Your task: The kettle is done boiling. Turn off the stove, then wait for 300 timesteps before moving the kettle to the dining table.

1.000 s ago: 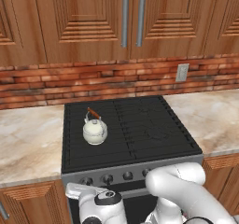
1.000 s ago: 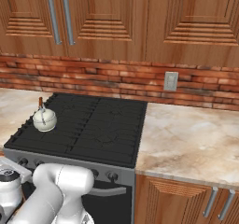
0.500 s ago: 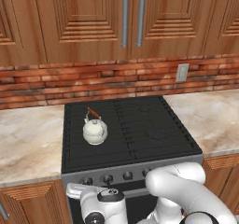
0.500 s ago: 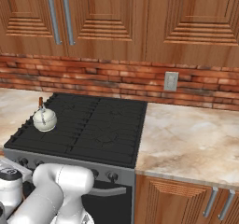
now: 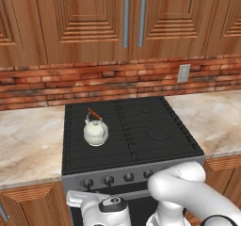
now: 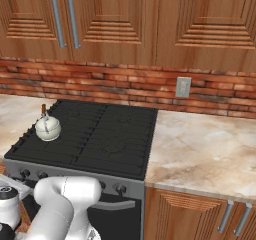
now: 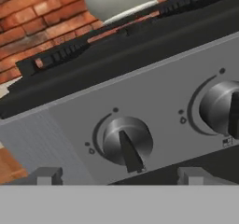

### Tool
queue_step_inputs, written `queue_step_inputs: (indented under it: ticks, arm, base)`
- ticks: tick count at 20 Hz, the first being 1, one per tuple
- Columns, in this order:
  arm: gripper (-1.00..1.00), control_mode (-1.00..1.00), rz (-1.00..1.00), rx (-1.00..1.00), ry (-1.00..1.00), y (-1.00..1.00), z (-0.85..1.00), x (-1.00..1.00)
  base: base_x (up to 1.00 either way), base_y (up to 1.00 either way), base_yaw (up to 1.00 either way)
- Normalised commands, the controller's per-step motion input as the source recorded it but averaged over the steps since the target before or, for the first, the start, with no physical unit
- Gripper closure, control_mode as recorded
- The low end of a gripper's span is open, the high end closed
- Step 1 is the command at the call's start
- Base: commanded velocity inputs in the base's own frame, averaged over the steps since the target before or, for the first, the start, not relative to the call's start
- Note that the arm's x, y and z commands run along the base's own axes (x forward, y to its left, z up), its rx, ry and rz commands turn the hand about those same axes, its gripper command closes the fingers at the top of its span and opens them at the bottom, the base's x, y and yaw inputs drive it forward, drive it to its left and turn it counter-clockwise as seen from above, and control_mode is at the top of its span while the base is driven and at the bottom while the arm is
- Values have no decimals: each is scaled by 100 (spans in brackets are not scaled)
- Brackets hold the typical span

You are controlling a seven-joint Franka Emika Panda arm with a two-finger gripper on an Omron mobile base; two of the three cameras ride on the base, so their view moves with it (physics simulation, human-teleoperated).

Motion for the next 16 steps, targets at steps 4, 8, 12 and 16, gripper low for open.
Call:
queue_step_inputs:
  ticks: [4, 8, 12, 16]
  arm:
    - [-100, -100, -1, 0, -1, 4, 39, -38]
    - [-100, -100, -1, 0, 0, 0, 42, -34]
    - [-100, -100, 0, -2, 0, 0, 43, -31]
    - [-100, -100, 0, -3, 0, 0, 48, -25]
  base:
    - [0, 0, 0]
    - [0, 0, 0]
    - [0, 0, 0]
    - [0, 0, 0]
